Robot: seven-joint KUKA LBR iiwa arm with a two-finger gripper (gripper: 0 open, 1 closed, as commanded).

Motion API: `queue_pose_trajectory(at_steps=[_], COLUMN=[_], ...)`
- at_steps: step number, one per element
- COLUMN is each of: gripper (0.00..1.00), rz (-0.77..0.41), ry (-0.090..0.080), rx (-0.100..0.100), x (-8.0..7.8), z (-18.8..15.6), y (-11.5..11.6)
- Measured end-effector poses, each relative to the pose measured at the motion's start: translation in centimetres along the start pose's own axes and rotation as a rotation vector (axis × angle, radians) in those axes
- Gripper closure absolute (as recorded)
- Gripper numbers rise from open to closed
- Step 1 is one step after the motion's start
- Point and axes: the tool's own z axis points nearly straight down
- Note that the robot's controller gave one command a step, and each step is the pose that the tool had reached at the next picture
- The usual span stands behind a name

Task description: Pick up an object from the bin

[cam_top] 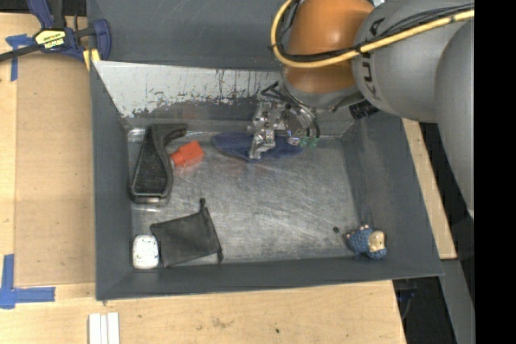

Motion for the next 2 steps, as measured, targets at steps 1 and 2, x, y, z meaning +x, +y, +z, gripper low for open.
queue_pose_trajectory(at_steps=[1, 2], gripper=[1.0, 1.0], rz=[0.001, 0.001], ry=[0.001, 0.001], rx=[0.0, 0.0], x=[-0.2, -0.4], z=[-2.3, -5.7], y=[0.0, 0.0])
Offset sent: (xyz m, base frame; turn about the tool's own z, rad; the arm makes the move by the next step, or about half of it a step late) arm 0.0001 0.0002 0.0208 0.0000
